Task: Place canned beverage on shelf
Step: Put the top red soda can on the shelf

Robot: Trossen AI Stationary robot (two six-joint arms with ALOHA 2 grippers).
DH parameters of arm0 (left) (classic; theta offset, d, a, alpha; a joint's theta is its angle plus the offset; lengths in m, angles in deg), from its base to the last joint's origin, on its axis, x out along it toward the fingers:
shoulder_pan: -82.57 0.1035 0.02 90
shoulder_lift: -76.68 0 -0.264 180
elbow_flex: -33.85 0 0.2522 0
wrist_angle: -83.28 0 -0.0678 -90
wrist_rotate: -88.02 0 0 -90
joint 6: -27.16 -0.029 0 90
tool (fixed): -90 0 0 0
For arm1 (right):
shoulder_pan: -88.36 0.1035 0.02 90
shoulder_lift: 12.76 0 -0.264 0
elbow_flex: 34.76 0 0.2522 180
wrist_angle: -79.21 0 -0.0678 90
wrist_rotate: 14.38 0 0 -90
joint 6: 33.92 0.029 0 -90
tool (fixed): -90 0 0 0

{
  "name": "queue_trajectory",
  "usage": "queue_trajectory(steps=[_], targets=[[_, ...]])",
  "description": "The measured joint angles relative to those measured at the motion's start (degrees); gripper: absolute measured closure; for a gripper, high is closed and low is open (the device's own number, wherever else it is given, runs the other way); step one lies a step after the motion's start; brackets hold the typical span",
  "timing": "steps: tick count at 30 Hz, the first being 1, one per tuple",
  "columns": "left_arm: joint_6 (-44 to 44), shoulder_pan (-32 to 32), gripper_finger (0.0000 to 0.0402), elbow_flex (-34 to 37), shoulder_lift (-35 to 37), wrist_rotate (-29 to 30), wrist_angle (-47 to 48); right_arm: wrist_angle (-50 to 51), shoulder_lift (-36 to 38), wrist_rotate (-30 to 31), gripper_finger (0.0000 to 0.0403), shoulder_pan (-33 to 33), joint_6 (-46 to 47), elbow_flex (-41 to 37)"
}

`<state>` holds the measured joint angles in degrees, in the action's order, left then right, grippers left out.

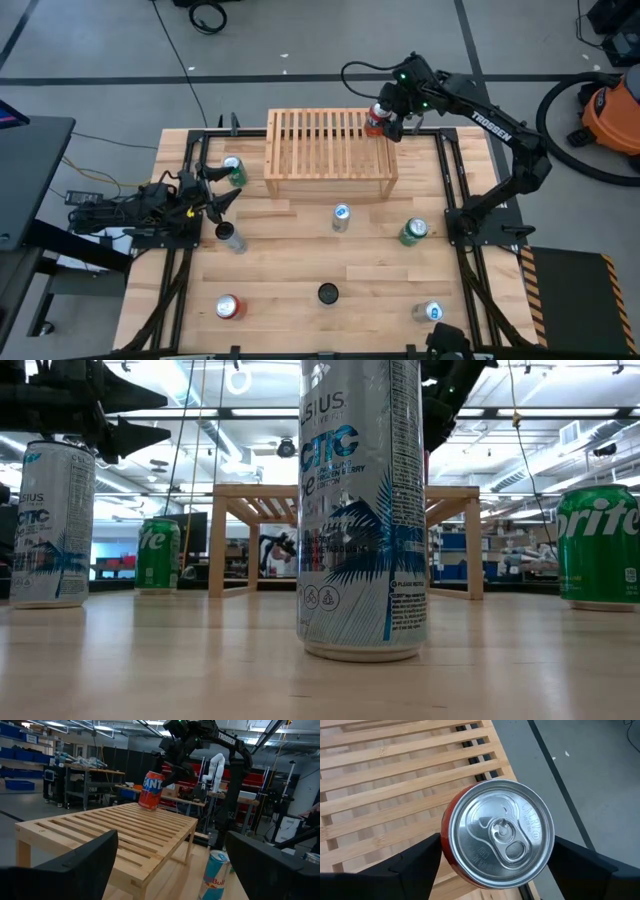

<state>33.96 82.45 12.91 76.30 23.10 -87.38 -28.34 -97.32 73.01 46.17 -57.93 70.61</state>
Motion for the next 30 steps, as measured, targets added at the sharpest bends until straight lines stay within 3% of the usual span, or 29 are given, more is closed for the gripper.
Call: queue_trajectory(steps=[13,20,30], targets=[[-0.11,0.0,0.0033,0.0,0.0,0.0,0.02,-2.36,0.24,0.44,0.0016,-0.02,0.02,-0.07],[-0.11,0.0,0.0033,0.0,0.0,-0.02,0.02,-2.47,1.39,7.9,0.0016,0.0,2.73,-0.07],[-0.11,0.0,0.0033,0.0,0.0,-0.02,0.04,-2.51,3.55,6.16,0.0016,0.15,7.6,-0.09]])
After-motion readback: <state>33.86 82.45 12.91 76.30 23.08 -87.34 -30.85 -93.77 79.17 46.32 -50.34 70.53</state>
